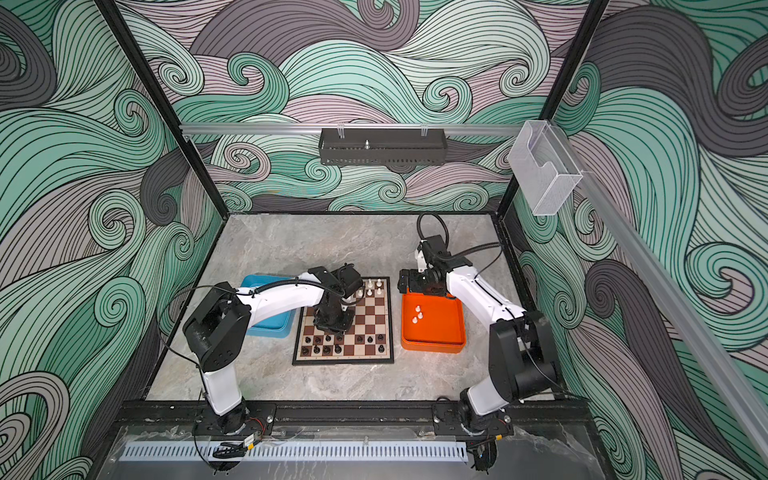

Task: Set up the chess pieces on the board
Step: 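Lower the black pawn into the second row from the board's near edge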

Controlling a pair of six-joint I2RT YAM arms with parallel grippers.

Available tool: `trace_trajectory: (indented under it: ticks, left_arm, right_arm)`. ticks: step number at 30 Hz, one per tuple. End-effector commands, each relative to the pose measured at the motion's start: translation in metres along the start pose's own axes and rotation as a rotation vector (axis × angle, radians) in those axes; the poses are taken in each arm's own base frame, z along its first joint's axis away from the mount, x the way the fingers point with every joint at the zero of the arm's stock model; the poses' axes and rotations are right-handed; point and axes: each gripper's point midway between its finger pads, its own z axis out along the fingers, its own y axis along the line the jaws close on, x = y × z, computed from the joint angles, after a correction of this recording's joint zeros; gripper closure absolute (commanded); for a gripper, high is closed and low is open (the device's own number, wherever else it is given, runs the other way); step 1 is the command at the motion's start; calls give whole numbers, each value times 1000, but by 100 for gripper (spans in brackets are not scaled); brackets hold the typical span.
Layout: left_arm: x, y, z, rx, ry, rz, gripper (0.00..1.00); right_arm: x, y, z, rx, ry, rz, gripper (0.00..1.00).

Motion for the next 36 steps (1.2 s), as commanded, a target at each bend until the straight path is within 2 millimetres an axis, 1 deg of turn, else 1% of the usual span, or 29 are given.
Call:
trace_trajectory:
  ticks: [1,6,14,28,30,32,36]
  left_arm:
    - [12,3,4,-11,44,-7,89]
    - [12,2,7,-10,54,-7,89]
    - [10,2,7,-12,43,-6,87]
    - [4,3,6,-29,18,-7,86]
    - [3,3,6,-30,18,-7,85]
    - [2,3,6,-28,15,-7,81]
    - [1,2,6,-25,13,-7,79]
  right_arm:
    - [2,-2,2,1,8,3,1]
    - [1,-2,3,-1,8,5,1]
    - [2,-3,2,-1,6,7,1]
    - [3,-4,2,2,6,7,1]
    - [3,-4,2,1,7,8,1]
    - [3,-4,2,3,7,8,1]
    - [3,-4,1,3,4,7,1]
